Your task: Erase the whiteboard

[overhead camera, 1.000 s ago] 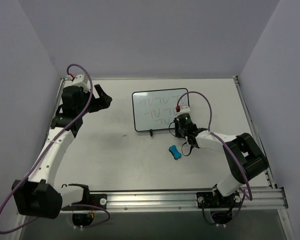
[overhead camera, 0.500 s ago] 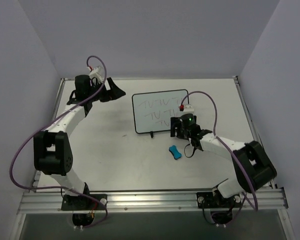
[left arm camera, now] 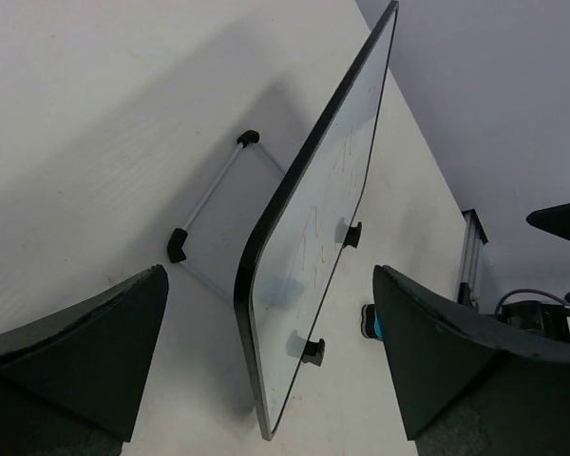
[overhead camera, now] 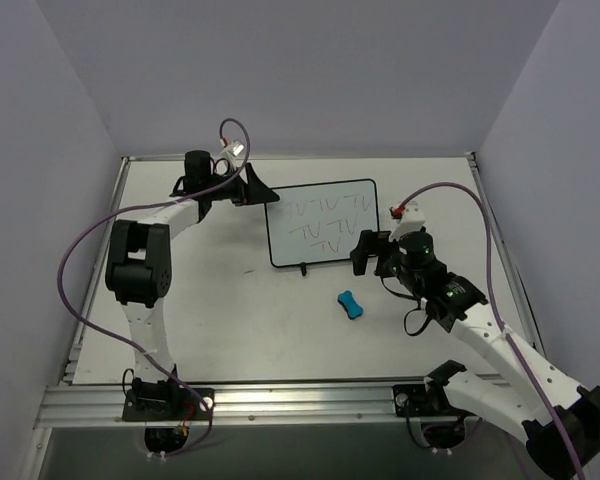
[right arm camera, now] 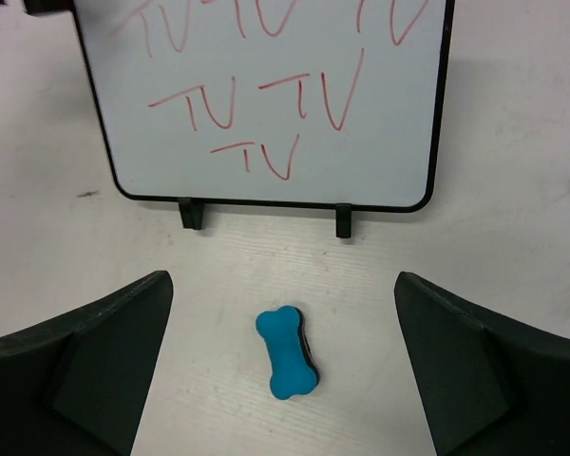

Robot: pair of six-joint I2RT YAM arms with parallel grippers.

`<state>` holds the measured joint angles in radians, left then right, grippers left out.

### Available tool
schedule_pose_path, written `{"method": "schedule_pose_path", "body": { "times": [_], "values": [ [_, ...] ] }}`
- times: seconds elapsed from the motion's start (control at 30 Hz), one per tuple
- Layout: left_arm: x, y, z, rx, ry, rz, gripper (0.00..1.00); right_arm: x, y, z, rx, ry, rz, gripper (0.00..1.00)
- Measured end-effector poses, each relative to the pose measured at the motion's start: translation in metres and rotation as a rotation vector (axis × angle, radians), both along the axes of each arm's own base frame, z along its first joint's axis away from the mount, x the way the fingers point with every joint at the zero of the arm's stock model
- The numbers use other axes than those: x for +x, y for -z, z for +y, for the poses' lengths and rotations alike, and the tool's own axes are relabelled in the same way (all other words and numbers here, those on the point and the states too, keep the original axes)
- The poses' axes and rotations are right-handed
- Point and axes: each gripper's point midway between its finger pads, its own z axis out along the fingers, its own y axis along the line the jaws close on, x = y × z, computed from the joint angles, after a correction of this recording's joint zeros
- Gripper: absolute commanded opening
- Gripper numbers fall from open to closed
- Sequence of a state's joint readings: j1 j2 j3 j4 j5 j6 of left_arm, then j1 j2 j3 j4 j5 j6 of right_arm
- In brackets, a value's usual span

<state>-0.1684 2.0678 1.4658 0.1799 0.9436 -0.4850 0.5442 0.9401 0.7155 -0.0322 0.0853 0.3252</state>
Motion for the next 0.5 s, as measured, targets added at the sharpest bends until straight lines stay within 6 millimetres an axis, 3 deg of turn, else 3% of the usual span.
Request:
{"method": "schedule_pose_path", "body": {
  "times": [0.13, 0.3, 0.5],
  "values": [
    [0.008, 0.008, -0.008, -0.062, 0.029, 0.021, 0.84, -0.013, -0.025, 0.001, 0.038, -0.036, -0.034, 0.99],
    [0.014, 0.012, -0.020, -0.105, 0.053, 0.026, 0.63, -0.027, -0.022, -0.001, 0.026, -0.060, 0.005, 0.99],
    [0.011, 0.006, -0.033, -0.155, 0.100, 0.011, 0.57, -0.037, -0.027, 0.001, 0.029, -0.091, 0.022, 0.99]
  ]
}}
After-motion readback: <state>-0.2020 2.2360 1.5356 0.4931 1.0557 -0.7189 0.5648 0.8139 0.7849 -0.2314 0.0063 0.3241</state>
